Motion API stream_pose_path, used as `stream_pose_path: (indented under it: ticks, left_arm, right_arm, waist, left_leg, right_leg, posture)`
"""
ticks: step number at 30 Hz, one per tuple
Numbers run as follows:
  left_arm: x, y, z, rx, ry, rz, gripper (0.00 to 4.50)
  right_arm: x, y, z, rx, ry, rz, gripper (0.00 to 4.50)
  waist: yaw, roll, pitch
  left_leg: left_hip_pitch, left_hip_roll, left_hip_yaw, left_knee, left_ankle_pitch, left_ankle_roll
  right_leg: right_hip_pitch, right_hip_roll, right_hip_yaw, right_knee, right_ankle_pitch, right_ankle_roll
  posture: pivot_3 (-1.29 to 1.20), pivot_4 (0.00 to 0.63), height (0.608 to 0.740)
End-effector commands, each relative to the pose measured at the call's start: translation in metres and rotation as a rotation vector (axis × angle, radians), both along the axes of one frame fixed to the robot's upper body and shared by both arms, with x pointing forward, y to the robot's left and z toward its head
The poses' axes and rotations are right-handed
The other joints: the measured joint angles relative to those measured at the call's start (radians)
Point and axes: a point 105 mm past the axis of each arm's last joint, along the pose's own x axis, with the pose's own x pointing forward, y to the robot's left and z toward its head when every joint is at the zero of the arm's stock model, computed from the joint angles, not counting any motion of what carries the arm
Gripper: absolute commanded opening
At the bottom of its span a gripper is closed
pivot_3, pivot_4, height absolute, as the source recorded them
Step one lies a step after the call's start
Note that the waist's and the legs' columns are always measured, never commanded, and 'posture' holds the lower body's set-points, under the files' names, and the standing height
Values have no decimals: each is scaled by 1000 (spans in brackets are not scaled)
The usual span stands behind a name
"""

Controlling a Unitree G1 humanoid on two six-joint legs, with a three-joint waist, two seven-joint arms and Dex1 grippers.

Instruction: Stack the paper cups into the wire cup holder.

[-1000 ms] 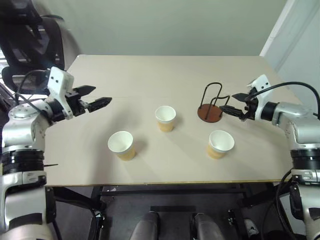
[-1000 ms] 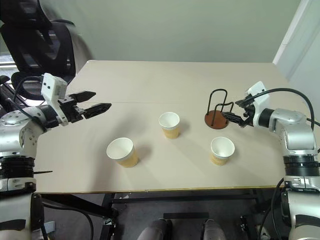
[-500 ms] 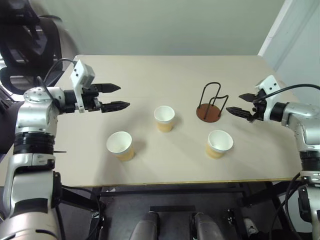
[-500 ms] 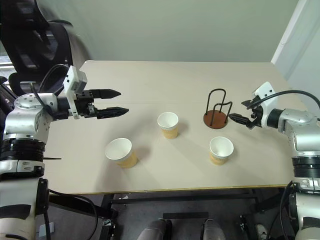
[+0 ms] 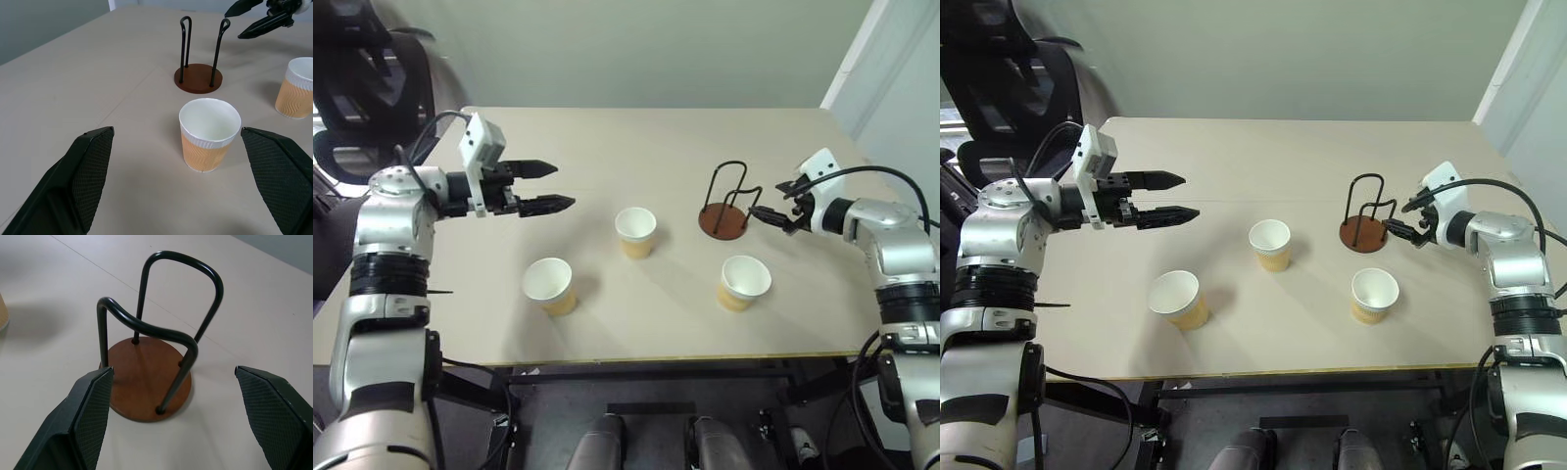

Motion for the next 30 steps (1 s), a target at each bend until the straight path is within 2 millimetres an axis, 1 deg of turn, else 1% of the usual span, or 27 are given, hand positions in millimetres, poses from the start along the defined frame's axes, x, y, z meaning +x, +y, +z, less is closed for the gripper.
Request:
stream_pose_path:
  ticks: [1, 8, 14, 17, 18, 26, 30]
  left_arm:
    - [-6, 2, 22, -15, -73, -3, 4434]
    - [-8, 3, 23, -15, -78, 4, 4434]
    - [-9, 5, 24, -10, -79, 11, 4434]
    - [-10, 6, 25, -7, -82, 15, 4500]
    - [-10, 6, 25, -6, -82, 16, 4500]
    - [-11, 7, 30, 0, -91, 20, 4500]
    - [-11, 7, 30, 1, -91, 21, 4500]
  right_arm:
    - [7, 3, 17, -3, -65, -15, 4034]
    - [16, 14, 15, 16, -64, -23, 4034]
    - [22, 17, 13, 16, -65, -47, 4034]
    - [25, 15, 13, 8, -69, -65, 3407]
    - [26, 15, 13, 6, -72, -71, 3111]
    - [28, 10, 15, -7, -71, -85, 20]
    - [27, 10, 14, -3, -64, -79, 20]
  waist:
    - [0, 0, 0]
    - [0, 0, 0]
    - [0, 0, 0]
    - [0, 0, 0]
    - [0, 0, 0]
    - [0, 0, 0]
    - [1, 0, 0]
  left_leg:
    - [0, 0, 0, 0, 0, 0]
    - [0, 0, 0, 0, 0, -1]
    - [0, 0, 0, 0, -2, -2]
    - [0, 0, 0, 0, -2, -2]
    - [0, 0, 0, 0, -2, -3]
    - [0, 0, 0, 0, -4, -6]
    - [-1, 0, 0, 0, -5, -8]
  right_leg:
    - [0, 0, 0, 0, 0, 0]
    - [0, 0, 0, 0, 0, 0]
    - [0, 0, 0, 0, 0, 0]
    - [-1, 0, 0, 1, 0, 0]
    - [-1, 0, 0, 1, 0, 0]
    - [-2, 0, 0, 1, 0, 0]
    - [-2, 0, 0, 1, 0, 0]
  posture:
    - [0, 150, 740]
    - [0, 150, 740]
    - [0, 150, 740]
    - [0, 150, 740]
    - [0, 150, 740]
    - [0, 150, 740]
    - [0, 150, 740]
